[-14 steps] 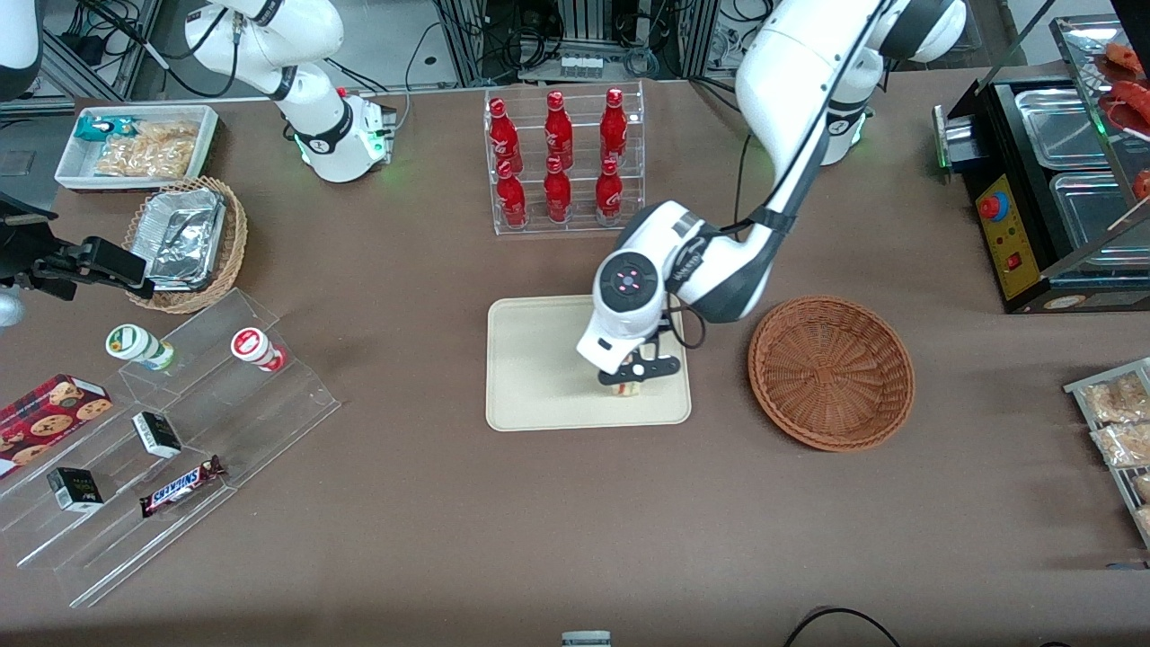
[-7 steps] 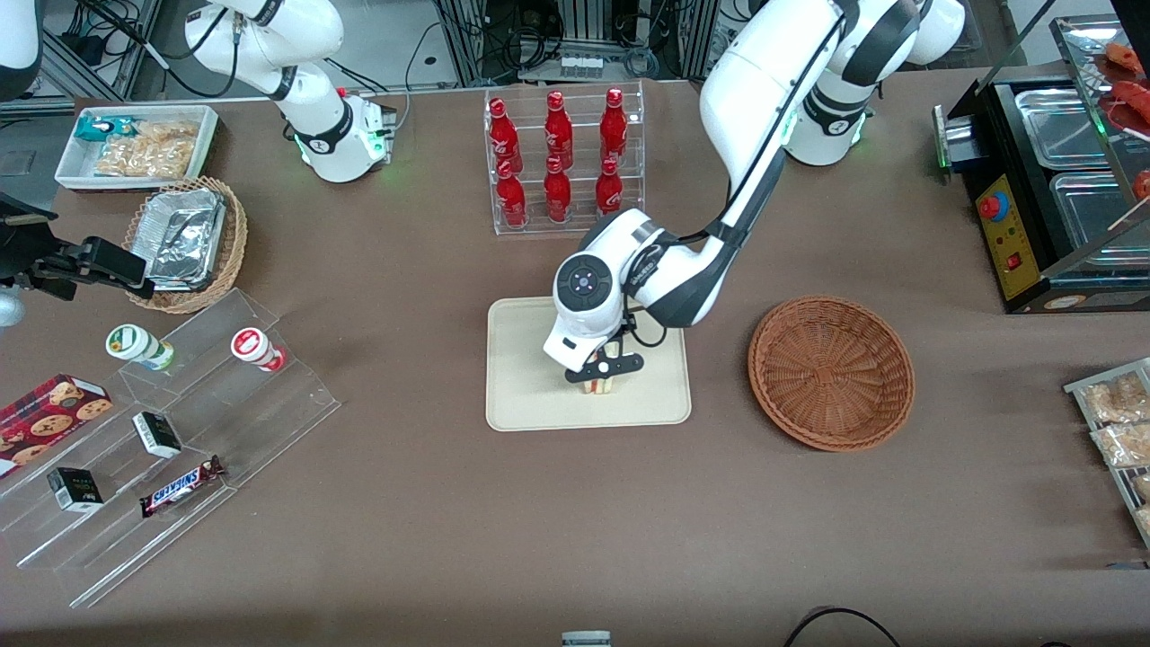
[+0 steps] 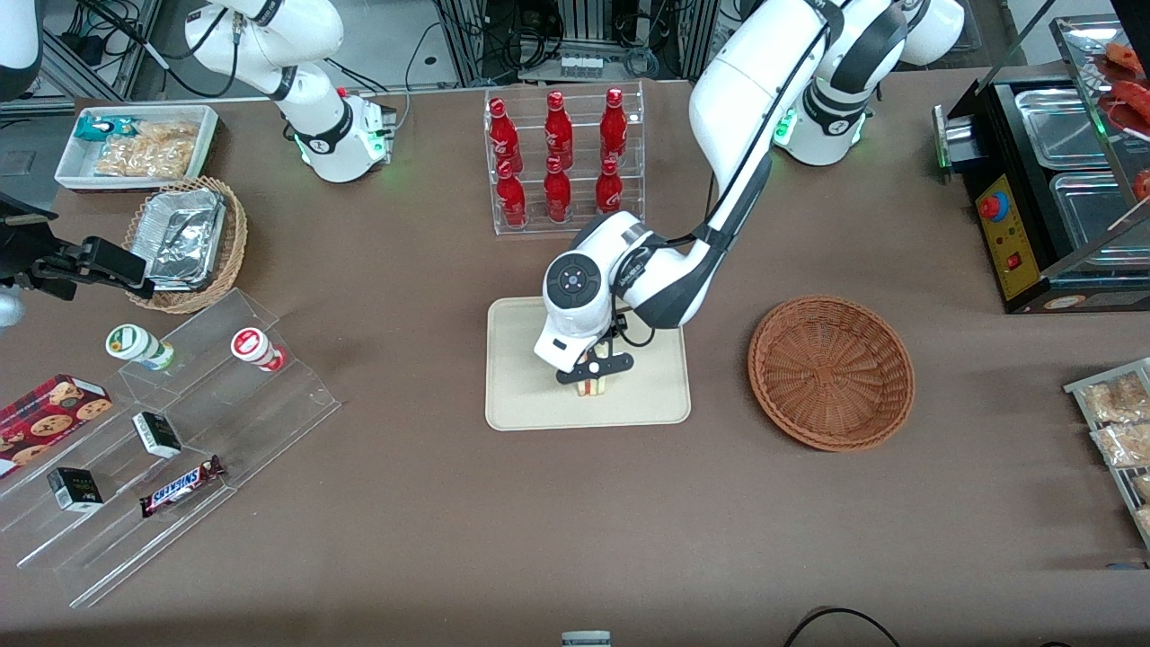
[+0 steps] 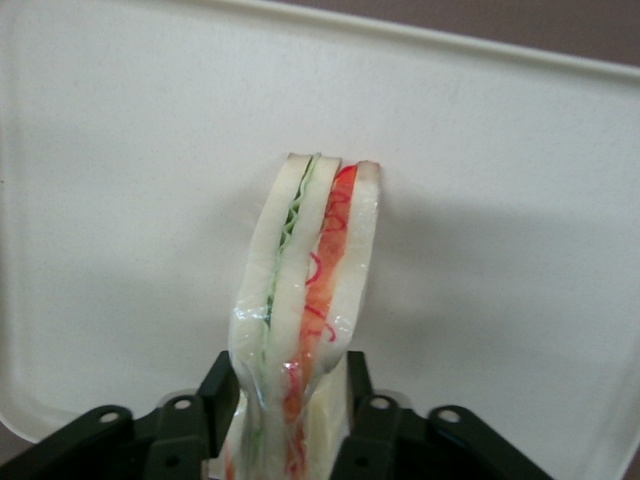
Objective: Place sandwich from basket to tray
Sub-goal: 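Lower the sandwich onto the tray and open the left gripper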
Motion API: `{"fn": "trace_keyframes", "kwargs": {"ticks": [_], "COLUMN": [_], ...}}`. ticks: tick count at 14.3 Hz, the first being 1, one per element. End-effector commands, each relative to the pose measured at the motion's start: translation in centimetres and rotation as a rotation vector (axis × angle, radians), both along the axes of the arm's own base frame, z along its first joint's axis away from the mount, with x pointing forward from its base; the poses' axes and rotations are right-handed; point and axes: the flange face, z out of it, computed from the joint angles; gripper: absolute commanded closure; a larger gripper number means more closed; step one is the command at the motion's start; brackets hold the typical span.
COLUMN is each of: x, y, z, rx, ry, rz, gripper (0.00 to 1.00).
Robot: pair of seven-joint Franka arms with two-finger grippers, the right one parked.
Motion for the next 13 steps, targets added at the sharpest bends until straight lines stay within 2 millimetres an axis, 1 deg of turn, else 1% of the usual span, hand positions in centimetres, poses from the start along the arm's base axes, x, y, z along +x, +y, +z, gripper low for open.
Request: {"fn": "trace_keyframes", "kwargs": {"ticks": [1,2,3,4,5,6,7,9,11,13], "x": [0.5,0.8,1.4,1.5,2.0,3.1,3.5,4.9,5.3,5.8], "y": [0.6,1.4,2.5,3.3,4.3,5.7,6.7,10.6,13.9,18.0], "z": [3.8,5.4,6.4,8.4,9.4,10.0,10.9,12.4,12.8,13.7], "rx": [0.006,0.022,0.041,0.049,0.056,0.061,0.066,0.098,0.1,0.087], "ry": [-0.018,-0.022,-0.025,-0.03,-0.033,-0.041,-0.039,-0.002,0.027,0.045], "rz": [0.023,0.038,0.055,0.062,0.081,0.107,0.119,0.157,0.12,0.084], "gripper": [0.0,0.0,0.0,0.0,0.0,0.0,0.0,0.0,0.0,0.0]}}
